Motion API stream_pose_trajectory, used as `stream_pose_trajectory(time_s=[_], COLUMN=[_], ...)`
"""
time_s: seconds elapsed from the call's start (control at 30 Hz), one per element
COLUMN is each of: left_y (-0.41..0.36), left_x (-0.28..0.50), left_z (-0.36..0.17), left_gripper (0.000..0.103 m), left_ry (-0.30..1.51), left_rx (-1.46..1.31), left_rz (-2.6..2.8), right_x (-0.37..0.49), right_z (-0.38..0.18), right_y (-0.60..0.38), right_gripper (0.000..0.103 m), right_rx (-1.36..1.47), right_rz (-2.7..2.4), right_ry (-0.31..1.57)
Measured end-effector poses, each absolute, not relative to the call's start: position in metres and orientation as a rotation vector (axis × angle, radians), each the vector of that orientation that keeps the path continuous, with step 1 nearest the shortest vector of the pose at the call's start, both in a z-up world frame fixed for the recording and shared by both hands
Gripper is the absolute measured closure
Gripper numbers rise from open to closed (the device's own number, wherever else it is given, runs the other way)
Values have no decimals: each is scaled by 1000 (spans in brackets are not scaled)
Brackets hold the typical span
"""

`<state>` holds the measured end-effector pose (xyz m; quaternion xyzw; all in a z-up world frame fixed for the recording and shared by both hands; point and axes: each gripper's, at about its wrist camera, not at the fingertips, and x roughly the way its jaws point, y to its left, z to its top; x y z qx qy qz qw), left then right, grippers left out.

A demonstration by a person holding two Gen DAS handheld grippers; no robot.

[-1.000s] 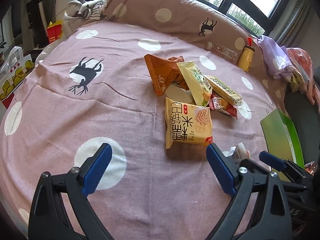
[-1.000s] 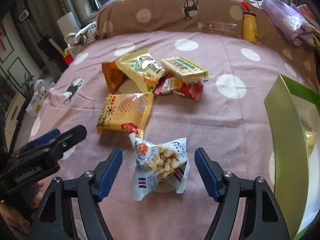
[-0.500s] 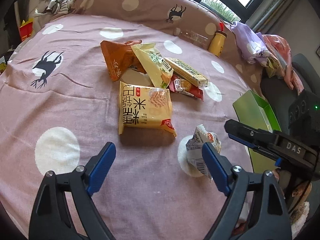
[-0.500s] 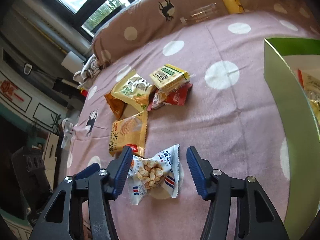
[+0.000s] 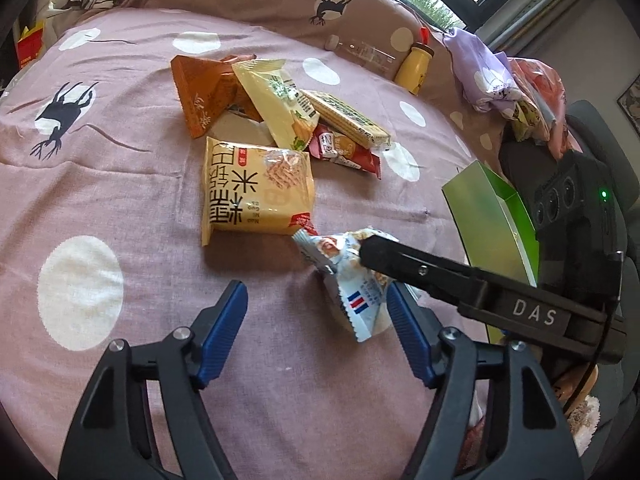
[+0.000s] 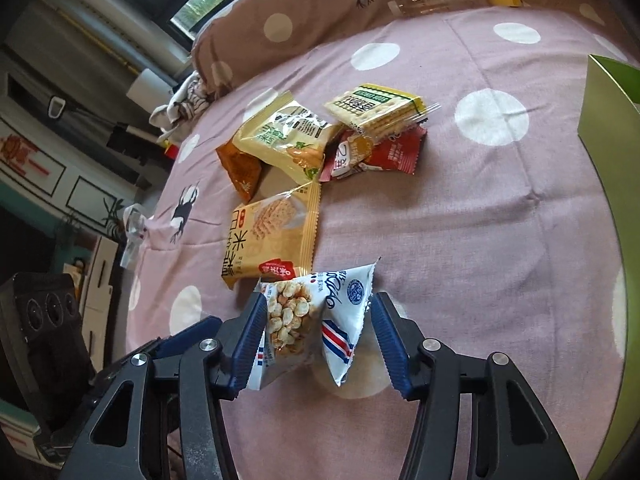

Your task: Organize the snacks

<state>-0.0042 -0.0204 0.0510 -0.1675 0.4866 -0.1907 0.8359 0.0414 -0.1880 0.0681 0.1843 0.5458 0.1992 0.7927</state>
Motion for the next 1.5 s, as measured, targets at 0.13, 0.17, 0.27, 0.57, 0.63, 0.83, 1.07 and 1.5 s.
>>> stream_pose_trajectory(time_s=[0.13,0.17,0.27,0.57,0.63,0.83,1.07,1.5], left_y=[-28,-30,-38,-47,-45,-41,-39,-38], left_x=[-2,-1,1,5,4,-4,-15,-34], left_z=[45,42,38,26,29,46,66,99], left_gripper=[33,35,42,72,72,73,73,73], left_ry=[1050,1059,1074,1076,1065,999,925,807], left_rx=[-353,-361,-358,-332,-337,-316,-276,-244], left_rz=[-425,-436,-456,-454,-459,-451,-443,-456], right_x=[45,45,46,45,42,30,19,0], right_z=[62,61,57,53,58,81,104,144], right_y=[-187,-187,-183,-165,-164,-160,-158,-159], right_gripper=[46,46,46,57,57,57,57,57], right_rx=[422,433,433,403,394,344,334,304], right_rz=[438,446,457,476,484,510,527,534], right_ry=[1195,1201,1209,1203,1178,1077,993,877])
